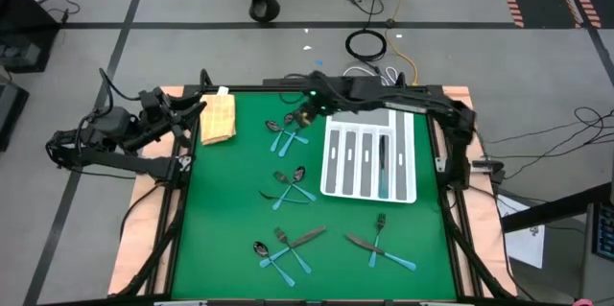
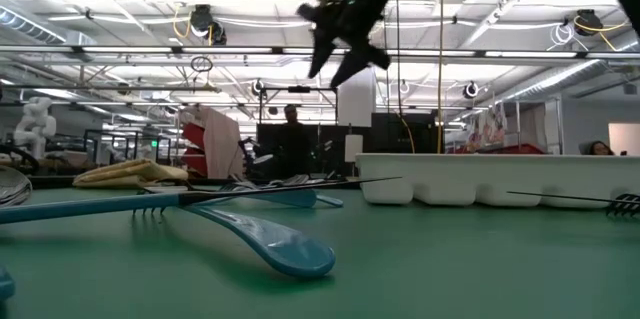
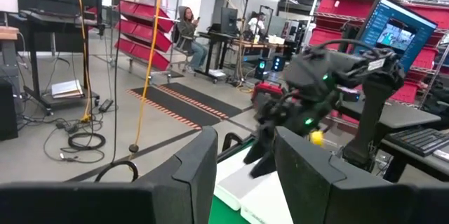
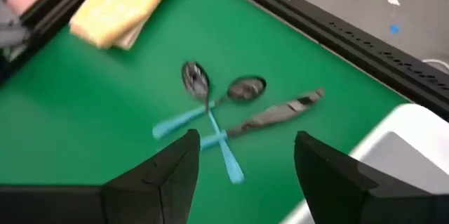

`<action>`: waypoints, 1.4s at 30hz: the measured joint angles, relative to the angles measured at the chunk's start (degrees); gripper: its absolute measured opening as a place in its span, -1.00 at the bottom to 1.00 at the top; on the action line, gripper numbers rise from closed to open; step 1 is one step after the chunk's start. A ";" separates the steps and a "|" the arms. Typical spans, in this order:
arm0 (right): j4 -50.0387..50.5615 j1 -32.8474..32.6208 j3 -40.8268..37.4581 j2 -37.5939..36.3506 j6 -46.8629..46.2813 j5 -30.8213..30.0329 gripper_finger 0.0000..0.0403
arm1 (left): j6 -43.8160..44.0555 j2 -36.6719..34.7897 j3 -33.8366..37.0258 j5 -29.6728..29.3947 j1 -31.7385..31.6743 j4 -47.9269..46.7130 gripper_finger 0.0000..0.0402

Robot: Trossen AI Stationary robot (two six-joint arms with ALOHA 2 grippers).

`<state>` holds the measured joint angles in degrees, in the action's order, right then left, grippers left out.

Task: Sort silverware
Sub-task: Put the blue table knife into the silverware tray with the other blue table knife

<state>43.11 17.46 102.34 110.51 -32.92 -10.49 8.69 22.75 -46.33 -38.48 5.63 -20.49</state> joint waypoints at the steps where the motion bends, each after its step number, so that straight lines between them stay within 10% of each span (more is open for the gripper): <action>1: 0.45 0.14 1.56 1.75 -1.43 -1.55 0.07 | -0.02 -0.01 0.00 0.00 0.02 -0.02 -0.27; 20: 7.22 0.23 7.87 16.04 -11.86 2.94 0.07 | 13.78 1.13 0.02 -4.07 -0.01 -7.19 -0.27; 28: 12.11 0.05 7.98 -1.39 -3.09 -2.91 0.07 | 20.08 17.46 0.02 -2.57 -3.95 -6.88 -0.27; 42: 38.98 -2.26 7.94 -27.94 1.07 -19.86 0.07 | 26.57 57.94 -11.79 29.55 -23.82 -2.48 -0.27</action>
<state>82.09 15.20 110.28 82.56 -31.84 -30.35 35.25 80.69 -58.12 -8.92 -18.19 -22.97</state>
